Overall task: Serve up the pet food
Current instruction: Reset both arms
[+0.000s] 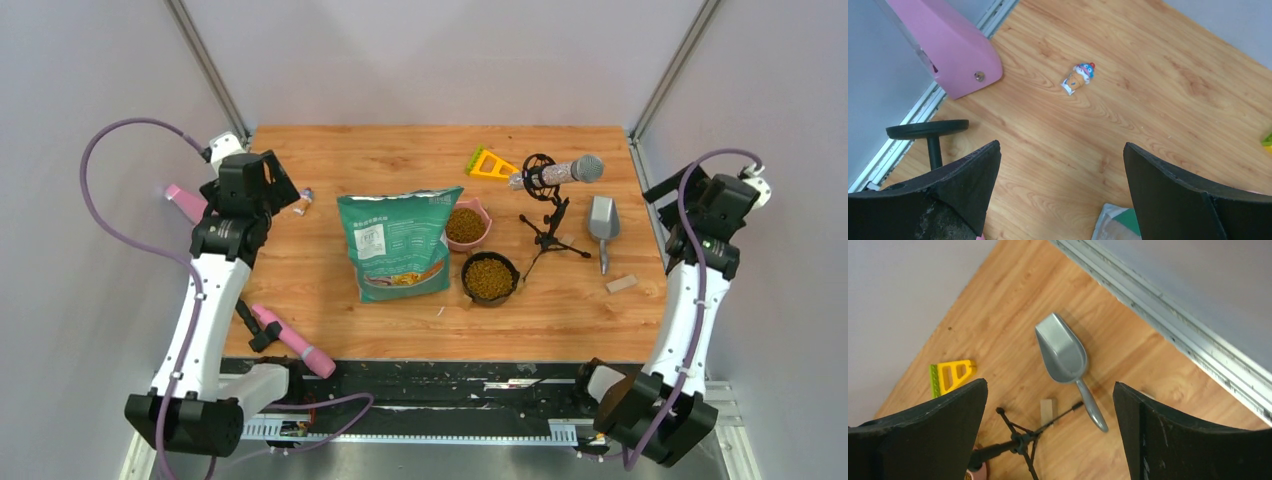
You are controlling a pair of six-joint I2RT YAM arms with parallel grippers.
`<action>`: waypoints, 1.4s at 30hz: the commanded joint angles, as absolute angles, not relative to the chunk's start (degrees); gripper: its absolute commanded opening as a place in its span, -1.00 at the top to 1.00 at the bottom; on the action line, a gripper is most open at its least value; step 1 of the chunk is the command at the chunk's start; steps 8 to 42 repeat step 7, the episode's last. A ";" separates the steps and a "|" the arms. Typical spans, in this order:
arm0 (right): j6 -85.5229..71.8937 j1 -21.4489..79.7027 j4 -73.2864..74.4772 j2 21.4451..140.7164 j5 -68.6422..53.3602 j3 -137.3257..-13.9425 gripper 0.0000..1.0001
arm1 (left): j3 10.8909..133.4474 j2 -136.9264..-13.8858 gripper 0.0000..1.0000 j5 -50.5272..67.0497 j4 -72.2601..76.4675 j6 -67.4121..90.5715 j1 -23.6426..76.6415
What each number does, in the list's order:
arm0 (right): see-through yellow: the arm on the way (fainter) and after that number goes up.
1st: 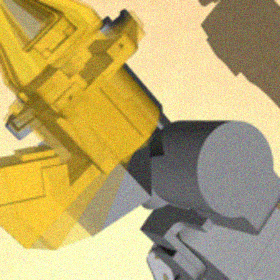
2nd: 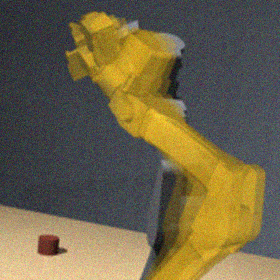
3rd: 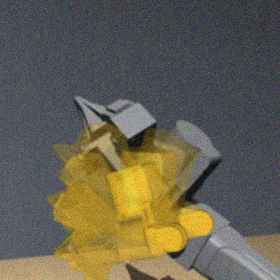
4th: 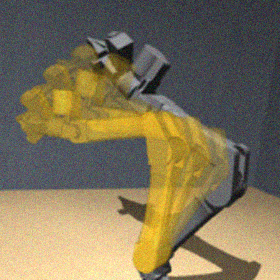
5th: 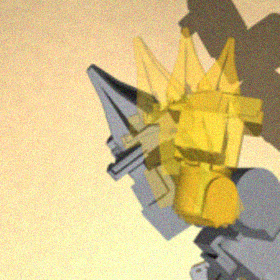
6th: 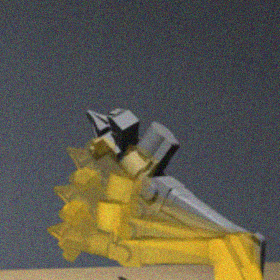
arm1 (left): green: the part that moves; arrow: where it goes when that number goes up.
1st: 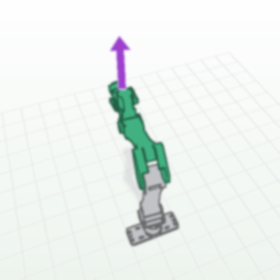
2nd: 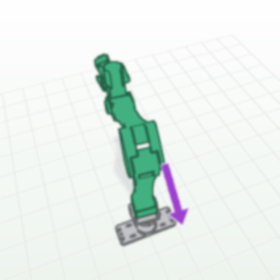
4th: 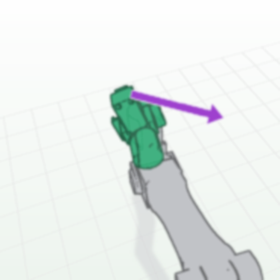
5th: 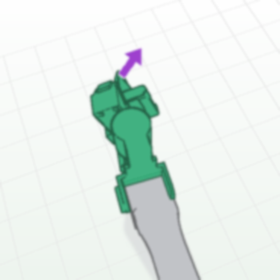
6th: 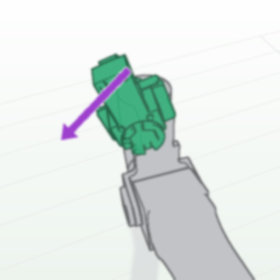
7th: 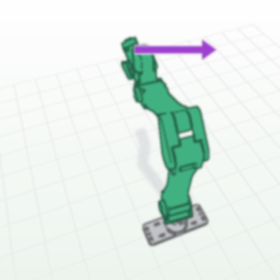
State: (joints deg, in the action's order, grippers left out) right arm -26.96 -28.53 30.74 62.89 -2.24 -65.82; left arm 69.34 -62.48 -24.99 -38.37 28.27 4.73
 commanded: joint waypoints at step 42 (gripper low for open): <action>-31.47 -28.56 30.40 50.40 -1.02 -54.49 -1.00 | 67.61 -56.72 -1.00 -22.51 -38.48 31.54 4.48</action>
